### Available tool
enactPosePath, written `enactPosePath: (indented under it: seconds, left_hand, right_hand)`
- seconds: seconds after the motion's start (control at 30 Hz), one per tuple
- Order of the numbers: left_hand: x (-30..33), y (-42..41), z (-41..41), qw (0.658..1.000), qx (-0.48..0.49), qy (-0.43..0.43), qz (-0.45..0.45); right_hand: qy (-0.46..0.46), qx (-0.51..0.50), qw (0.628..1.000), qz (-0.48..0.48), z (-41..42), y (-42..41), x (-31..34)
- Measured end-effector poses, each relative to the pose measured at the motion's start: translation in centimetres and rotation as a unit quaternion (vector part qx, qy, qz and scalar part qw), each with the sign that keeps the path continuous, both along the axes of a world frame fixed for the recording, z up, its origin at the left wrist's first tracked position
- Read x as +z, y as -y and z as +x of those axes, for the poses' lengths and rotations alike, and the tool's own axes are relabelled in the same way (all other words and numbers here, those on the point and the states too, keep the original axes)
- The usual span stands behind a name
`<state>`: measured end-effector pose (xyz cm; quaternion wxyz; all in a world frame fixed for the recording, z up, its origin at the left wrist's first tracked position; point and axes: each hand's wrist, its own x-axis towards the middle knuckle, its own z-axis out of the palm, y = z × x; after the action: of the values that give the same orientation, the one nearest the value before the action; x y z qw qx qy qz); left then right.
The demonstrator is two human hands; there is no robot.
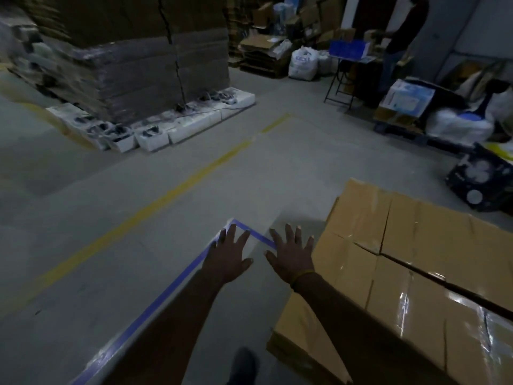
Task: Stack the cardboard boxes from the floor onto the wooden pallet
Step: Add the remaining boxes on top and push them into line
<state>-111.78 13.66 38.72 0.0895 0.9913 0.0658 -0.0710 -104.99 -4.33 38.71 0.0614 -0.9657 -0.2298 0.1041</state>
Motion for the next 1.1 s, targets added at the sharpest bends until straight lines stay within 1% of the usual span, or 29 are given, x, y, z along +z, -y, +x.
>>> enactPosePath:
  seconds: [0.13, 0.27, 0.43, 0.57, 0.73, 0.87, 0.97, 1.1]
  left_hand:
    - [-0.7, -4.2, 6.9, 1.0, -0.019, 0.006, -0.018]
    - [-0.5, -9.1, 14.0, 0.999, -0.023, -0.009, -0.027]
    - [1.1, -13.7, 22.9, 0.999, -0.033, 0.003, -0.032]
    - [0.8, -16.4, 29.0, 0.998, -0.053, -0.005, -0.026]
    - [0.8, -19.6, 38.9, 0.995, -0.094, -0.018, -0.022]
    - [0.5, -21.5, 48.2, 0.989, -0.148, -0.019, -0.02]
    - [0.6, -23.1, 55.1, 0.98, -0.199, -0.022, -0.01]
    - [1.4, -23.8, 64.3, 0.966, -0.257, -0.022, -0.011]
  right_hand:
    - [-0.014, 0.002, 0.999, 0.031, 6.3, -4.1, -0.3]
    - [-0.003, 0.009, 1.0, 0.028, 13.4, -7.7, 0.0]
    - [0.002, -0.028, 0.999, 0.02, 22.6, -11.9, 0.7]
    - [-0.001, -0.045, 0.999, 0.022, 27.4, -13.9, 0.5]
    - [-0.011, -0.099, 0.995, 0.016, 34.5, -15.3, 0.0]
    - [-0.01, -0.157, 0.987, -0.001, 41.8, -16.1, -0.8]
    - [-0.015, -0.213, 0.977, -0.007, 46.4, -17.3, -1.2]
    - [-0.012, -0.279, 0.96, 0.008, 52.1, -19.1, -0.2]
